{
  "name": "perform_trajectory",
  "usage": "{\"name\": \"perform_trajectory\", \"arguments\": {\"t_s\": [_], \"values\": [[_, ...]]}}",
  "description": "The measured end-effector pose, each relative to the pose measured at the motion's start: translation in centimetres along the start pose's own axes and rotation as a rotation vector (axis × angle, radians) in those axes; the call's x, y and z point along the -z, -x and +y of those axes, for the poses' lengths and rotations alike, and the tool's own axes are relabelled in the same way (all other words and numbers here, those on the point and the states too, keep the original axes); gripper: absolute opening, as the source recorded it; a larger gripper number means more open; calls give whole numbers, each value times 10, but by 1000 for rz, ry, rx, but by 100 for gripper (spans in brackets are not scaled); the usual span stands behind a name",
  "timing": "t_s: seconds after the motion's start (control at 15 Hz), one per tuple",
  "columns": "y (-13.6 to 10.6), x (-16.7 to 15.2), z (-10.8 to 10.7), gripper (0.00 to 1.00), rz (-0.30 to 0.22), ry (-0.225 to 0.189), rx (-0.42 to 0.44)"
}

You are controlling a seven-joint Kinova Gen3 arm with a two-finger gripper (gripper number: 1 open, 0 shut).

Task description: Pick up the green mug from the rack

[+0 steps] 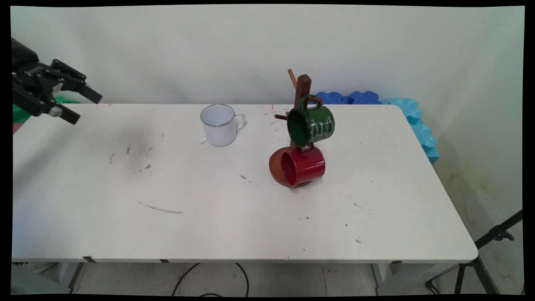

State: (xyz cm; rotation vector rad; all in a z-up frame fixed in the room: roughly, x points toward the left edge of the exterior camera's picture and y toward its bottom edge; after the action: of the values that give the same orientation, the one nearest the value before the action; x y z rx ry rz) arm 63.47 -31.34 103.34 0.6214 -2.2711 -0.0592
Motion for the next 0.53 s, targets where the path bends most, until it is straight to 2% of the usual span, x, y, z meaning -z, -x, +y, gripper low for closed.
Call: {"name": "perform_trajectory", "arguments": {"t_s": [0.27,0.53], "values": [[-16,-18,7,100,31,-31,32],[-55,-58,18,100,69,-75,108]]}}
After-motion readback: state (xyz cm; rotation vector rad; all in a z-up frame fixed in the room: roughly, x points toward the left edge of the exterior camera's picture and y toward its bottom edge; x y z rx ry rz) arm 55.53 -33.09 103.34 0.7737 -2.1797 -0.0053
